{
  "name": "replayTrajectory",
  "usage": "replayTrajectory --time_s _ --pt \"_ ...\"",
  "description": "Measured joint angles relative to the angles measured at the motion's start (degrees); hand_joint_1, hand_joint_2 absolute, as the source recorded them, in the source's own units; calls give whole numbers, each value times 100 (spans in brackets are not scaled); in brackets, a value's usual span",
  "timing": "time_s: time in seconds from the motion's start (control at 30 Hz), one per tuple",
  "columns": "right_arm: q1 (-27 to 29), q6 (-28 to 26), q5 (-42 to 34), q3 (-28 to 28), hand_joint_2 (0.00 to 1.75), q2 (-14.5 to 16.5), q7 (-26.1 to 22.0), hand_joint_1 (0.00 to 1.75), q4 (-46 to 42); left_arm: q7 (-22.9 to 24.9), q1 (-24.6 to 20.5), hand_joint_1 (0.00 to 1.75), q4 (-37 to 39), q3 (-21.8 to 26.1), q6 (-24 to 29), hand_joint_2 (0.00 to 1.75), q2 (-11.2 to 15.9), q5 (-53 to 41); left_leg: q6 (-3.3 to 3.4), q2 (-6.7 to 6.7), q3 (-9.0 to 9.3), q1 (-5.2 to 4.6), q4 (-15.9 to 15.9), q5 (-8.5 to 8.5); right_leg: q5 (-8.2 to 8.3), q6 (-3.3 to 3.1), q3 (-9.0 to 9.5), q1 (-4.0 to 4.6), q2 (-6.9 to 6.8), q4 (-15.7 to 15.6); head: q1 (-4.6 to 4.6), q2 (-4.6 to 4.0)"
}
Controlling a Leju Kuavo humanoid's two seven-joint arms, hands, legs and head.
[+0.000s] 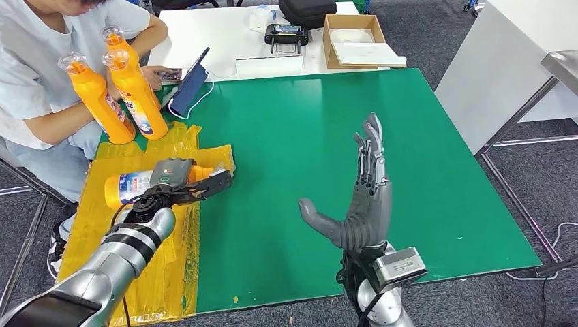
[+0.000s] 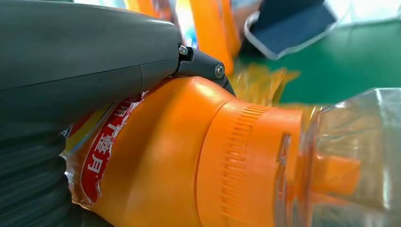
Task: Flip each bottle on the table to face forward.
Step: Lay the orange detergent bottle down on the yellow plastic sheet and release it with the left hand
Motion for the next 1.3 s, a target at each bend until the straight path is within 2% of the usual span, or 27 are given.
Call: replayTrajectory --time_s 0.13,0.17,0.27,0.3,0.57,0.7,0.9,1.03,1.17,1.3 --pt "-74 7 -14 58 175 -3 12 0 50 -30 -11 175 341 146 76 175 -57 113 0 -2 -2 0 0 0 -1 0 -1 0 -1 0 0 0" --pt "-88 7 -14 67 175 -4 15 0 61 -31 -18 144 396 168 85 175 -67 128 0 -4 -2 0 0 0 -1 0 0 0 -1 0 0 0" --pt "-116 10 -25 98 175 -9 32 0 95 -76 -61 13 519 247 100 175 -90 235 0 -9 -2 0 0 -1 -1 -1 1 0 -2 0 0 0" --pt "-122 13 -35 106 175 -12 39 0 110 -115 -70 0 553 284 114 175 -97 296 0 -8 -2 0 0 -1 -1 -1 1 0 -2 0 0 0" --pt "-174 57 -84 155 175 -34 91 0 276 -405 -46 0 711 525 405 175 -142 655 1 -13 -2 0 0 1 -1 -1 2 0 -4 1 1 0" --pt "-172 79 -49 156 175 -47 147 0 337 -732 98 0 635 646 710 175 -173 932 1 -13 -2 0 0 1 -1 -1 1 0 -4 1 0 0" --pt "-31 83 57 140 175 -102 150 0 371 -838 632 0 -185 688 1244 175 -180 853 -1 -13 -4 -1 0 -2 -4 -1 -1 -1 -4 0 0 0" --pt "225 162 247 65 175 -173 176 0 346 -1075 1343 0 -1433 659 1267 175 -142 999 -5 -11 -6 -1 0 -8 -8 -4 -3 -1 -3 0 -1 0" --pt "700 464 371 -164 175 -343 169 0 206 -1527 2543 0 -3339 444 1231 175 -11 1215 -9 -11 -6 -1 0 -23 -26 -1 -2 -1 -3 -2 0 0" --pt "1226 688 327 -557 175 -455 49 0 24 -2067 3712 0 -4920 197 1149 175 124 1948 -7 -14 -6 -2 0 -41 -40 -1 -3 -2 -3 -4 1 0"
